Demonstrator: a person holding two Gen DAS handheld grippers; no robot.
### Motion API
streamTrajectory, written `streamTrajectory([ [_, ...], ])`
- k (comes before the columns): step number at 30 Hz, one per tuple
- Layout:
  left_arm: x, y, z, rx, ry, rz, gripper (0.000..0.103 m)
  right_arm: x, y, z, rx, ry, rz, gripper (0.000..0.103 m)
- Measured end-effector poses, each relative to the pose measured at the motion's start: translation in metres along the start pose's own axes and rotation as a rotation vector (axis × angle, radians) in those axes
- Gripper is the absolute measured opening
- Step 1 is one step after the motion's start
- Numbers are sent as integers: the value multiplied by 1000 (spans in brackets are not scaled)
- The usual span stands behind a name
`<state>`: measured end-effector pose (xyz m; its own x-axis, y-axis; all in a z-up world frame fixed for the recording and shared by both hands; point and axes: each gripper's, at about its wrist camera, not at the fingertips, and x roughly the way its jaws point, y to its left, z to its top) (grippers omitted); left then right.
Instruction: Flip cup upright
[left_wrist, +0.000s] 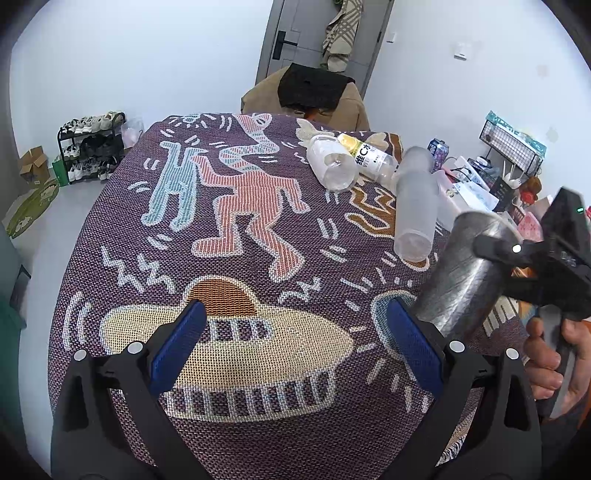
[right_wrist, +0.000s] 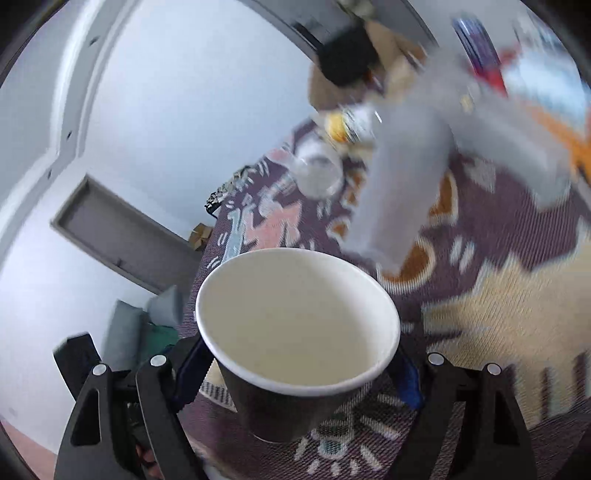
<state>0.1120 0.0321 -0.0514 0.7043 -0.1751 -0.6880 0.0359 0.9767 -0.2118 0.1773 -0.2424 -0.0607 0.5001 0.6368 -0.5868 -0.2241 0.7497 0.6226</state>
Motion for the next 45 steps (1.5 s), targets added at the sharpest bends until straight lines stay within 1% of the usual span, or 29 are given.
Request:
streamTrajectory([
  [4, -4, 3, -1, -8, -13, -2, 97, -16, 29, 2, -182, -81, -125, 80],
  [7, -5, 8, -4, -22, -13, 5, 97, -17, 46, -1, -295, -112, -196, 80],
  [9, -5, 11, -5, -33, -13, 4, 97, -13, 58, -5, -376, -127, -233, 80],
  [12, -6, 17, -6, -47, -15, 9, 97, -15, 68, -11, -452, -131, -272, 80],
  [14, -6, 21, -6, -56, -15, 10, 97, -12, 77, -16, -510, -144, -318, 80],
  [17, -6, 24, -7, -61, -16, 12, 97, -6, 85, -22, -566, -170, -347, 80],
  [20, -5, 25, -6, -63, -16, 12, 97, -1, 90, -28, -593, -188, -374, 80],
  [24, -5, 26, -6, -62, -18, 13, 97, 7, 93, -37, -631, -191, -414, 81],
  [27, -5, 26, -7, -66, -12, 13, 97, 6, 94, -44, -641, -194, -422, 83],
  [28, -4, 25, -7, -64, -10, 13, 97, 5, 94, -44, -639, -184, -408, 85],
  [29, -4, 24, -6, -61, -9, 15, 97, 5, 92, -44, -638, -184, -400, 96],
  [31, -5, 22, -5, -56, -13, 15, 97, -1, 93, -46, -641, -194, -392, 95],
  [35, -11, 15, -3, -43, -28, 14, 97, -7, 90, -48, -632, -185, -382, 95],
  [40, -18, 6, -4, -19, -41, 12, 97, -16, 90, -56, -643, -195, -382, 95],
  [45, -28, -4, -7, 3, -58, 12, 97, -29, 92, -67, -651, -208, -360, 95],
])
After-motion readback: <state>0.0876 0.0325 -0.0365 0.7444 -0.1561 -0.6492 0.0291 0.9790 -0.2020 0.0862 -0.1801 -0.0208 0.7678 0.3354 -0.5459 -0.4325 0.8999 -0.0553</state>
